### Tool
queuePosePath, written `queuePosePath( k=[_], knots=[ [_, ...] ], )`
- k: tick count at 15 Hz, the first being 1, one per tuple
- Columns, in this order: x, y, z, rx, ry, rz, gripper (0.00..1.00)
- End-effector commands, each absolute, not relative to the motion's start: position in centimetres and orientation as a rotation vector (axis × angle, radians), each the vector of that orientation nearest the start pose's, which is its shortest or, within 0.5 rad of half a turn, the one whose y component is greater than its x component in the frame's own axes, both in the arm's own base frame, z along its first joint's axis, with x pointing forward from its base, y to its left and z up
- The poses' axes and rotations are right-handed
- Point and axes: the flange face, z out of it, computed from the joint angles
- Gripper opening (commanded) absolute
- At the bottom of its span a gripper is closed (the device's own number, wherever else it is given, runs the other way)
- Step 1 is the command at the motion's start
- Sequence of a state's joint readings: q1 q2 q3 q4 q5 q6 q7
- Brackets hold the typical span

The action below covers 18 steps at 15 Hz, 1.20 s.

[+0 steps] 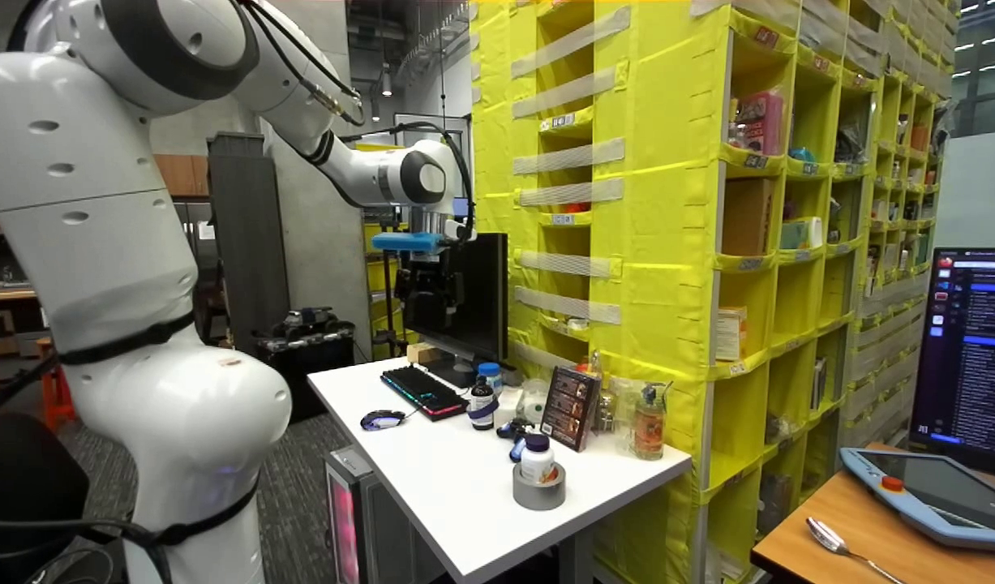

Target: Remove the white bottle from the grey masking tape, put it on the table and hen put it back in the center of the grey masking tape

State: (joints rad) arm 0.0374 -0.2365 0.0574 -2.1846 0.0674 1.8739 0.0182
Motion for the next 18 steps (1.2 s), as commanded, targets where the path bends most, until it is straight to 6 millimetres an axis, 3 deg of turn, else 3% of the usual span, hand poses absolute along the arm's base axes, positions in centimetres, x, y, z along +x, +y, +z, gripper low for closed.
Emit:
queuePosePath(
  k=[1, 10, 18],
  knots=[
    [47.1, 5.1, 48.2, -3.092, -0.080, 0.121, 1.00],
    [48.1, 4.3, 48.2, -3.113, -0.061, 0.111, 1.00],
    [53.0, 0.1, 45.7, -3.204, 0.037, 0.182, 1.00]
  ],
)
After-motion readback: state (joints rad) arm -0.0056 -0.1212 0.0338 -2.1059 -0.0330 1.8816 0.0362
